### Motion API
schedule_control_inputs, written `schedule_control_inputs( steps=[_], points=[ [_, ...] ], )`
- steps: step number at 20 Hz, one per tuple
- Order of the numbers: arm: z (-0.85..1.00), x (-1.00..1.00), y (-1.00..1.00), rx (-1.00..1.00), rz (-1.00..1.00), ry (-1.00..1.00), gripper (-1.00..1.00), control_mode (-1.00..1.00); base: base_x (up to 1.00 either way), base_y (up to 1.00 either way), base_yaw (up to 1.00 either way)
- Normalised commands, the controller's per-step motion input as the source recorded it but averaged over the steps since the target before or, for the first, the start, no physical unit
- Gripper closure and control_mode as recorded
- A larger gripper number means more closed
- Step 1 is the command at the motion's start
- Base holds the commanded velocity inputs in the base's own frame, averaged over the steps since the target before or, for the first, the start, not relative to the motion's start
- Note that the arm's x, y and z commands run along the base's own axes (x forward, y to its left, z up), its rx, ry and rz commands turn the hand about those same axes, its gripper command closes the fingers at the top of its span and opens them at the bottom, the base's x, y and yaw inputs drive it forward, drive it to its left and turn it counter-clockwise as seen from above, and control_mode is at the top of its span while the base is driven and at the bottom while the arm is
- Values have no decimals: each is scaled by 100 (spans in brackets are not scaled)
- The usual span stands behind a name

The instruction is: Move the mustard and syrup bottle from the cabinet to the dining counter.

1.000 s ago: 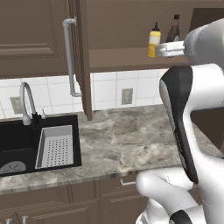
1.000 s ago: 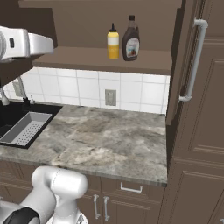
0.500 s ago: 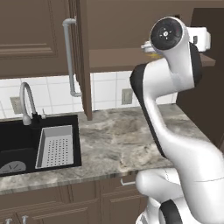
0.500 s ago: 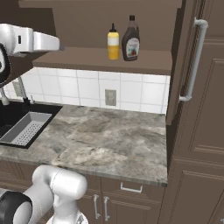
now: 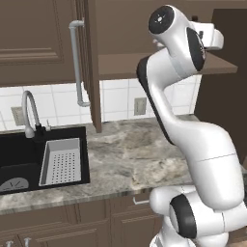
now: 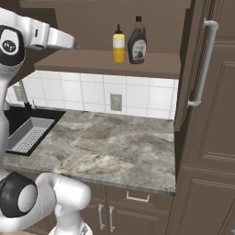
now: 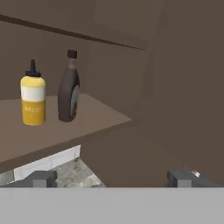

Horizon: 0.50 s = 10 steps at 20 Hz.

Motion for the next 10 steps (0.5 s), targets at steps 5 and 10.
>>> schedule_control_inputs(
  steps=[5,10],
  points=[
    [0,36,-11,14,0,-2,-100,-100,0,0,0],
    [0,31,-10,13,4,-13,-100,-100,0,0,0]
  ],
)
